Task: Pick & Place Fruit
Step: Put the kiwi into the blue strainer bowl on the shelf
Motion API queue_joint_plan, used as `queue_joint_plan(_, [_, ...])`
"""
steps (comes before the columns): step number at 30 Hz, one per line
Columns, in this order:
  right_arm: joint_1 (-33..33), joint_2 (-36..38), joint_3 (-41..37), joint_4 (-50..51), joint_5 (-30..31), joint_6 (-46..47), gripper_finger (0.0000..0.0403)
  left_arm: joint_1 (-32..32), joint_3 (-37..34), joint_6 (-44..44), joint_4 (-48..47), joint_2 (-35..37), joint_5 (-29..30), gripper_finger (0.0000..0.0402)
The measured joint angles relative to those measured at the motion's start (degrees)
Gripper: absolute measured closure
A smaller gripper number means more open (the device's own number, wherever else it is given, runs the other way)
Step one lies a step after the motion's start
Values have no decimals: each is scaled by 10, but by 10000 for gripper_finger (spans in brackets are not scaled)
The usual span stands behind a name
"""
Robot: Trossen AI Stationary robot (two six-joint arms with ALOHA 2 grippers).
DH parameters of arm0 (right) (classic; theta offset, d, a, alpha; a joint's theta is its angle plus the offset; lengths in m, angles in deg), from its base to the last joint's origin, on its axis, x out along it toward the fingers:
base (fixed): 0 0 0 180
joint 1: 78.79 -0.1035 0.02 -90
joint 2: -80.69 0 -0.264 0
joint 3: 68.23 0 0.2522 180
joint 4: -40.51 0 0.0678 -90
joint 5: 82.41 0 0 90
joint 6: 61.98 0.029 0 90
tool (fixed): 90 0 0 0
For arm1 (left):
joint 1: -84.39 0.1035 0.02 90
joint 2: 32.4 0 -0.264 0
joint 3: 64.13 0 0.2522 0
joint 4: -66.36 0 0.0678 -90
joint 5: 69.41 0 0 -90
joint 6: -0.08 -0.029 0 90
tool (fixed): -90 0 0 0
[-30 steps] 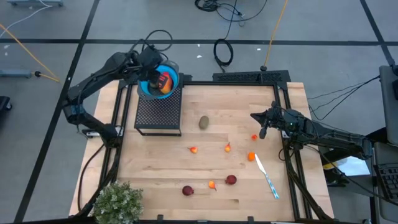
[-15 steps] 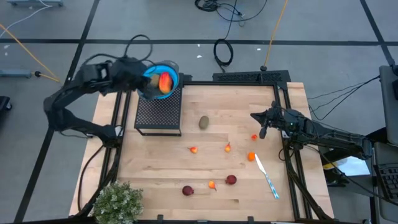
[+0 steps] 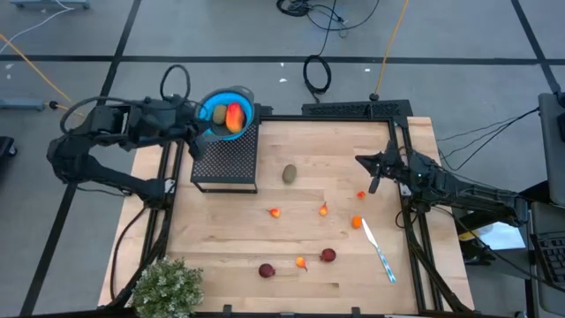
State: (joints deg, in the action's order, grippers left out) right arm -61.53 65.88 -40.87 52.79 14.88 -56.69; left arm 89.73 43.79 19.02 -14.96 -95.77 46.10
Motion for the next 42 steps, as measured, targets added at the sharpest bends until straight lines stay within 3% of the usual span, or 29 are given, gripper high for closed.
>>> queue_joint_plan(15, [0,-6,0,-141,1,50,399,-73,-322,-9,286,201,-15,399])
queue_joint_plan(24, [0,-6,0,-190,1,45,400,-89,-468,-13,373,312,-15,392])
queue_joint_plan(27, [-1,-19,0,-219,-34,45,402,-89,-504,-32,395,347,-21,399])
queue_joint_plan(29, [-1,-38,0,-232,-60,52,402,-89,-525,-53,408,370,-30,397])
queue_joint_plan(33, [-1,-104,14,-244,-57,88,402,-89,-558,-80,417,420,-57,387])
queue_joint_plan(42, [-1,-300,145,-230,-72,42,403,-89,-638,-84,423,540,-125,399])
